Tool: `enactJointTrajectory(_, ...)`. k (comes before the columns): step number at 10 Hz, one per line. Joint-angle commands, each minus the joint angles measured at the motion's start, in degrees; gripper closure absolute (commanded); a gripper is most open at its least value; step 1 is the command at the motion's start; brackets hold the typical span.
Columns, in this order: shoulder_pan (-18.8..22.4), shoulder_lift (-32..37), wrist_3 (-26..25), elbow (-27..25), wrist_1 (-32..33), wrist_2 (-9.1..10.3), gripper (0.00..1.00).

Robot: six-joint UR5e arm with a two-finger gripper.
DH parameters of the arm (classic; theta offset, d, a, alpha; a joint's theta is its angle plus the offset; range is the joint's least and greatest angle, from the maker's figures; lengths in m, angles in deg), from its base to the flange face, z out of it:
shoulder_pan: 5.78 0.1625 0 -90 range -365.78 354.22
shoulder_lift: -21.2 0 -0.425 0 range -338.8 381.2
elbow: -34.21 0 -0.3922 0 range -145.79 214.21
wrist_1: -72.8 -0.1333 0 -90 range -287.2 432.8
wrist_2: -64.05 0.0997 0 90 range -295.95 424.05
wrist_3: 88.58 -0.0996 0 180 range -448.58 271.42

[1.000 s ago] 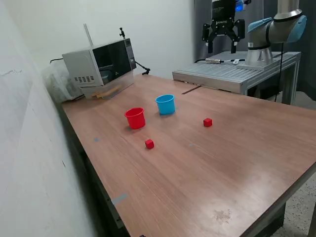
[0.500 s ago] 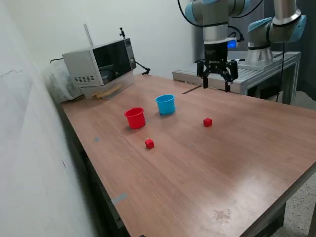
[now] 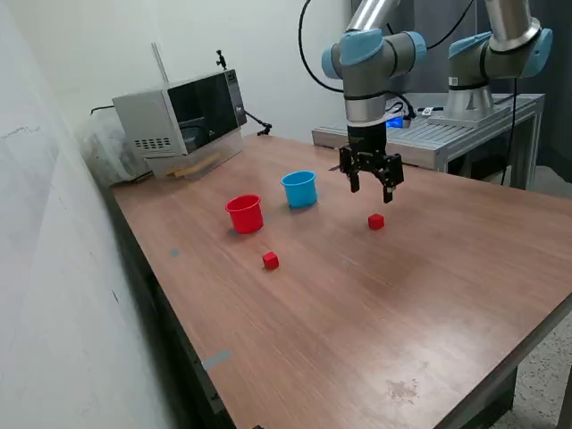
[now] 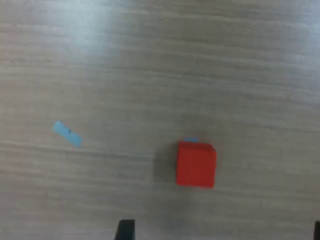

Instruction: Place red objects in the red bin, and blue objects in the blue bin.

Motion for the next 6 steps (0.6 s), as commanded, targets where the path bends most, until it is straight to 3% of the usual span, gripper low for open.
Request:
enactJointTrajectory(1,-0.3,0.0,0.0,-2.7,1.1,0.00,0.00)
enactJointTrajectory(6,-0.3,0.3,0.3,-5.7,4.8,0.00,0.00)
